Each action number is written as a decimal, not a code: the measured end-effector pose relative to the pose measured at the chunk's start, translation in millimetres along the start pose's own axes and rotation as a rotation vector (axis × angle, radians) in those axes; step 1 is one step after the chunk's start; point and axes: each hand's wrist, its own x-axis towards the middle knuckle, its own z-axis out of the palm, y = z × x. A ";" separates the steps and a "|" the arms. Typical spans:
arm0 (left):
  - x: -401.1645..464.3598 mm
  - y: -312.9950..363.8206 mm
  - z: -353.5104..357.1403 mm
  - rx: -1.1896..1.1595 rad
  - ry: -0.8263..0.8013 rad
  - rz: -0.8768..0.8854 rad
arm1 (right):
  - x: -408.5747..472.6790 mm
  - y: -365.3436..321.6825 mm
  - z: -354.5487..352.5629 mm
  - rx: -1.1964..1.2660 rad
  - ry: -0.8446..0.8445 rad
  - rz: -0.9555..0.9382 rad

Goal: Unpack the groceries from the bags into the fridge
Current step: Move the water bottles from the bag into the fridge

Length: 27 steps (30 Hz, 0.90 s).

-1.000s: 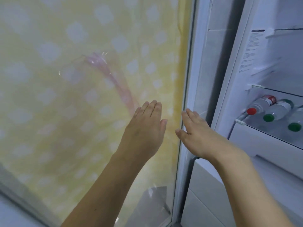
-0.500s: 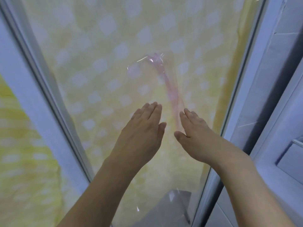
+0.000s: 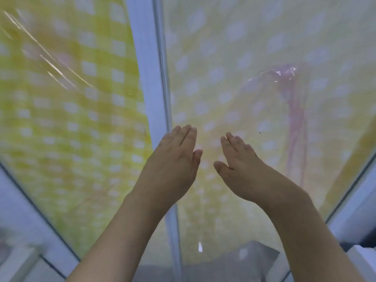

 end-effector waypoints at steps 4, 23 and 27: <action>-28.6 -35.5 -20.4 0.032 -0.010 -0.154 | 11.7 -41.8 14.8 0.016 -0.036 -0.139; -249.2 -203.3 -147.1 0.315 0.100 -0.823 | 12.0 -339.9 111.4 0.084 -0.225 -0.850; -302.3 -221.2 -178.5 0.383 0.117 -0.949 | -5.7 -403.3 136.1 0.106 -0.291 -0.978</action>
